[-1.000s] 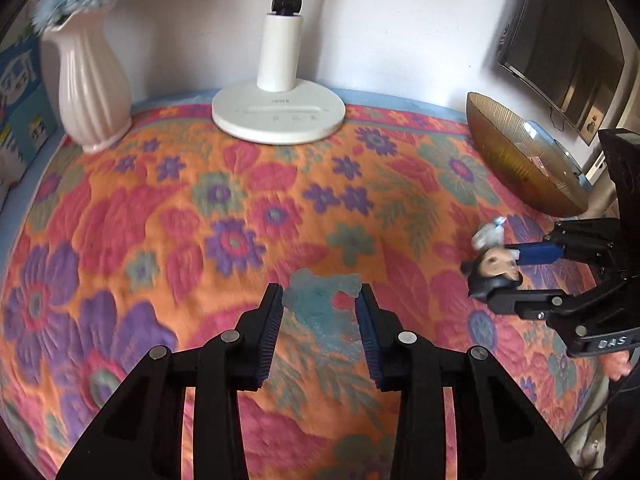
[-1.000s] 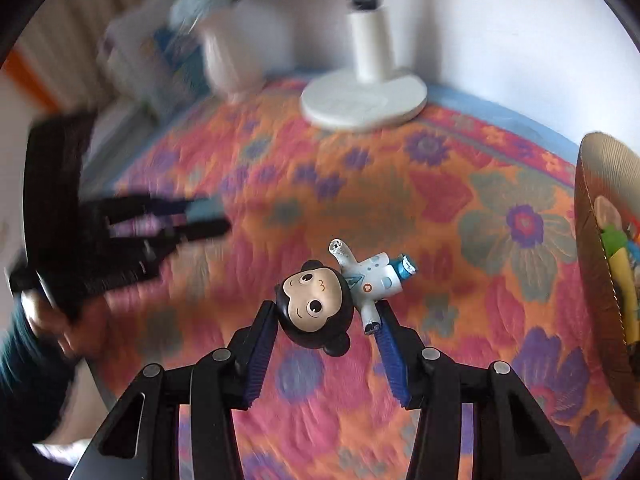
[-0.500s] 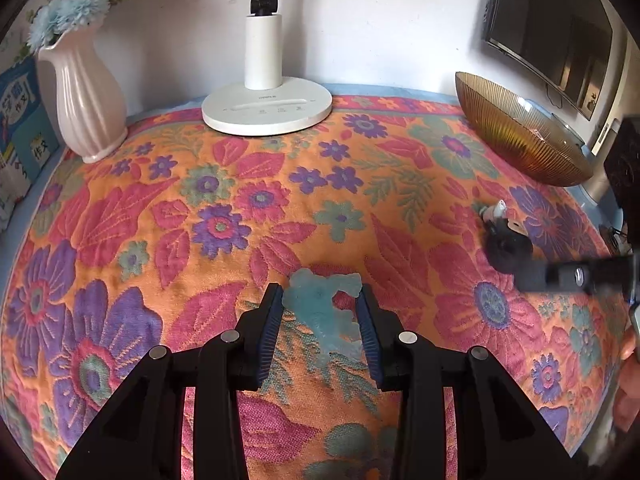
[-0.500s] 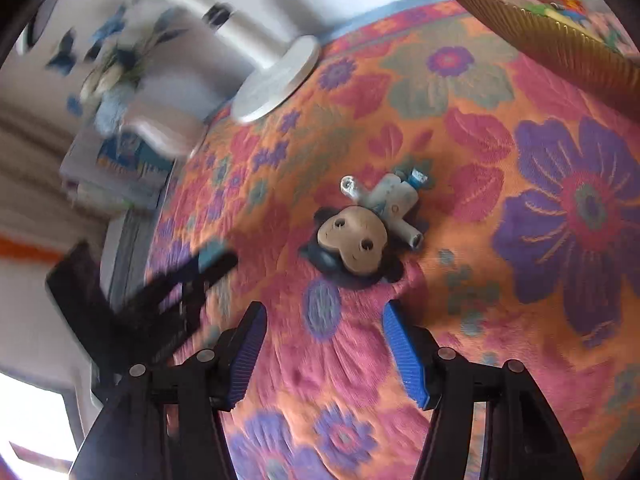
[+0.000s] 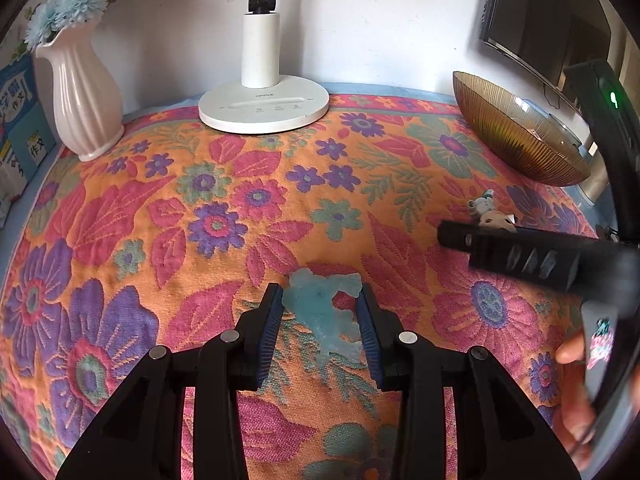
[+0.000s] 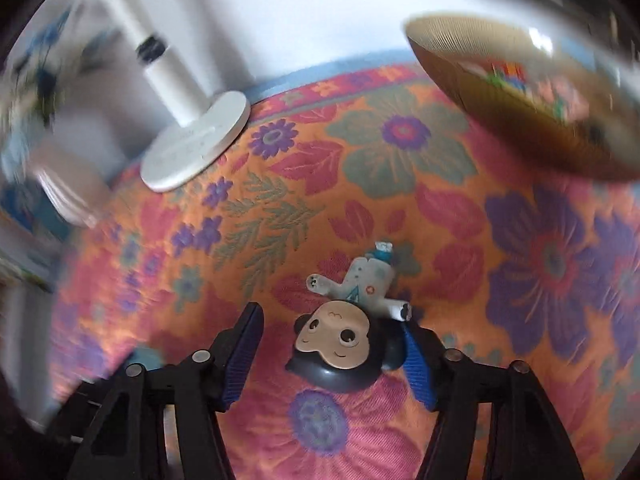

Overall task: Organize rigid objects
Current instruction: 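Carry the teal piece and doll into the amber bowl and release both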

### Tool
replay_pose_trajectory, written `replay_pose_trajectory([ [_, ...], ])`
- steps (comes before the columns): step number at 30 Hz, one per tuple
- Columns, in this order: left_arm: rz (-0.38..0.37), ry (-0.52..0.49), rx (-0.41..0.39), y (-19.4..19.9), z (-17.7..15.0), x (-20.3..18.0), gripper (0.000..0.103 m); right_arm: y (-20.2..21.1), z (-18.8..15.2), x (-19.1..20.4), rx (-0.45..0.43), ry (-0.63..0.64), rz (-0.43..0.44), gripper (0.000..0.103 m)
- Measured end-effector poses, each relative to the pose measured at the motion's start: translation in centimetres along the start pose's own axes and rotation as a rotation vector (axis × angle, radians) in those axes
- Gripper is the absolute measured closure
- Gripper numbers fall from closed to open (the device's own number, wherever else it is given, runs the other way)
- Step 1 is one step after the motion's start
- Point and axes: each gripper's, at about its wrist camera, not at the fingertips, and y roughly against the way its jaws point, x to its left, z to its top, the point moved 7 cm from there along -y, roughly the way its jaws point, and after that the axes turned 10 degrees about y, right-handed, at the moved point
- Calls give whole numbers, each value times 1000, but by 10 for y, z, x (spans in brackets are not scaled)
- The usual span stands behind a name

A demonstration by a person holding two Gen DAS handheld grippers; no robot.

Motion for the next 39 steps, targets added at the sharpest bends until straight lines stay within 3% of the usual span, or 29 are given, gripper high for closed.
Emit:
replay_pose_trajectory([
  [2,-4,-1,0,0,0,0,69,4,-6,-3,-27,62,-14,54],
  [6,-22,-10,-16,5,-1,-5,69,23,-19,-17,-62,20,149,59],
  [8,-38,-22,-43,13,1,-9,69,38,-25,-33,-81,0,180,59],
  [18,-132,-51,-93,41,22,-55,69,114,-3,-122,-236,-141,227,59],
  [24,-190,-166,-161,60,75,-129,69,153,26,-193,-359,-243,133,59],
  [30,-256,-228,-169,38,139,-208,69,149,62,-260,-343,-335,61,59],
  [37,-311,-231,-132,-5,158,-262,68,121,79,-287,-293,-346,2,59],
  [38,-306,-225,-137,-10,160,-266,62,118,82,-288,-299,-333,-17,59],
  [39,-303,-209,-135,-15,161,-267,38,115,84,-289,-292,-319,-34,51],
])
